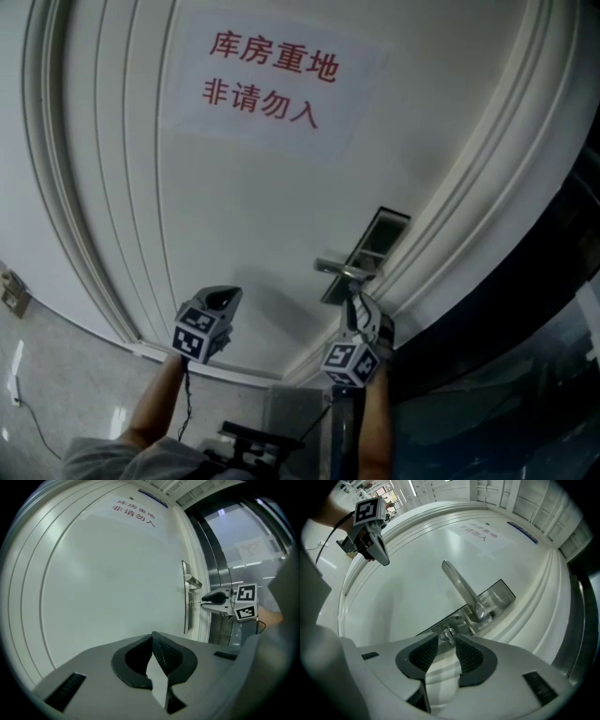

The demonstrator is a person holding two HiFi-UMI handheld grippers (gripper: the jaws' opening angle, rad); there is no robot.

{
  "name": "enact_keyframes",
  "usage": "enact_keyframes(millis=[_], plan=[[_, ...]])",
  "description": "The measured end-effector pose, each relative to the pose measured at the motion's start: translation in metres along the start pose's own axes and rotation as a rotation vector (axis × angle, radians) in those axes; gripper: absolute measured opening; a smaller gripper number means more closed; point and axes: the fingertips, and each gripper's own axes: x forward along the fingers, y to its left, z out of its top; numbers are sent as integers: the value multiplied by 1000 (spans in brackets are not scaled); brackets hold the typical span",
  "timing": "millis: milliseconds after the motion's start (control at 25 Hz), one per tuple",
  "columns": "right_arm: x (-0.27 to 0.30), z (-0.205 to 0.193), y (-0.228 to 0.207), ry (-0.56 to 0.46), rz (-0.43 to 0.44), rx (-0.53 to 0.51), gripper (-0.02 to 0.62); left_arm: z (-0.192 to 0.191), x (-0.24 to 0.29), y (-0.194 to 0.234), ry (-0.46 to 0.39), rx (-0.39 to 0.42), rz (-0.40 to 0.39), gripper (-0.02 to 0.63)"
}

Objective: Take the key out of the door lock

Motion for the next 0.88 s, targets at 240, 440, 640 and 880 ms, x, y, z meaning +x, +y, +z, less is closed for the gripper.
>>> enact_keyframes(millis=[240,440,640,880], plan=[[16,-5,-2,30,-24,-111,138,2,1,4,-6,-6,3,8],[24,-6,-1,41,-17,-132,138,4,2,8,-10,-10,10,8],[28,-3,-3,40,-23,-135,138,6,4,13,-15,-7,17,8],[28,-2,-2,35,-33,-164,95,8,7,15,-16,-13,18,6]])
